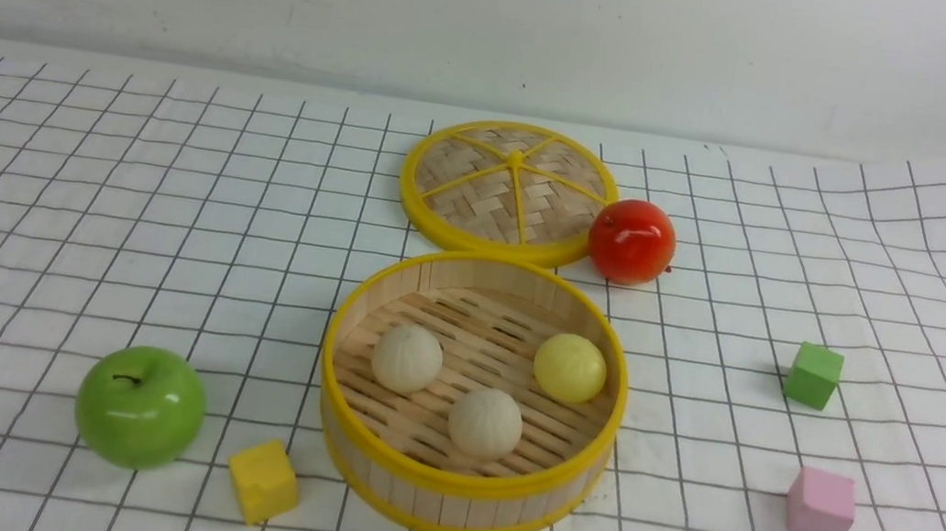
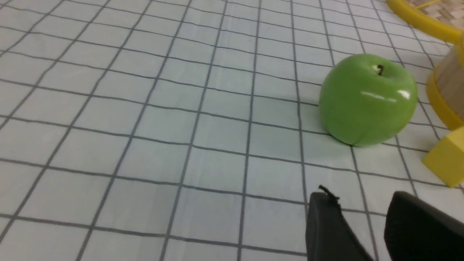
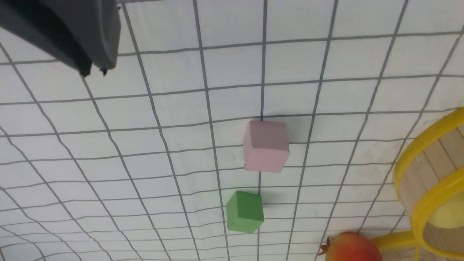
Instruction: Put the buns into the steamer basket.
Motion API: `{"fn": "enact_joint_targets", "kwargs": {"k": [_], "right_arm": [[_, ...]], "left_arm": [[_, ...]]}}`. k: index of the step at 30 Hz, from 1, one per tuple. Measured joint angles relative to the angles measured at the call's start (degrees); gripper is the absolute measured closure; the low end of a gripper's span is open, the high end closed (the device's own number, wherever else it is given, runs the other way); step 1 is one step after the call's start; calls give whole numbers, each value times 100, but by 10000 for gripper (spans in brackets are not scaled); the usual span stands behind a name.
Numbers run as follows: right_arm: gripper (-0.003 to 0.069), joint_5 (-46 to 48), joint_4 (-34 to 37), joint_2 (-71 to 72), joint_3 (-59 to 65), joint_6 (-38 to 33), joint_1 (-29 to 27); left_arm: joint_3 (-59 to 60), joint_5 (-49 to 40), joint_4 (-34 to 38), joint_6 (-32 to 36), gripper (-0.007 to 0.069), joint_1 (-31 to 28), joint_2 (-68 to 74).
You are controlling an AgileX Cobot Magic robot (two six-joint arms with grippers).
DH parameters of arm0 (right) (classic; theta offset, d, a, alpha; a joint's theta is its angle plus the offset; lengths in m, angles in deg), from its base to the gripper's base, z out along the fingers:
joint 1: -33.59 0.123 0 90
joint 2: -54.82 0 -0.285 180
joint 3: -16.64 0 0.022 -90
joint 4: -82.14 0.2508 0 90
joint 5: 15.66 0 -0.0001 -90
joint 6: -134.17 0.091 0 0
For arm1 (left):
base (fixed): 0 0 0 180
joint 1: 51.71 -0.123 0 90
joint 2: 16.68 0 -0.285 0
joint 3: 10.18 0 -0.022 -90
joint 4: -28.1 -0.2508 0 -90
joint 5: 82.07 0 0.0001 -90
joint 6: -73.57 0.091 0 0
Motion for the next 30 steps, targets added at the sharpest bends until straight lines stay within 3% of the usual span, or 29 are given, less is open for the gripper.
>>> {"fn": "enact_joint_targets", "kwargs": {"k": [4, 30], "right_arm": [[627, 7, 0, 0, 0, 0, 0], [599, 1, 0, 0, 0, 0, 0]], "left_arm": [[0, 5, 0, 0, 387, 212, 0], [0, 5, 0, 0, 387, 220, 0]]}}
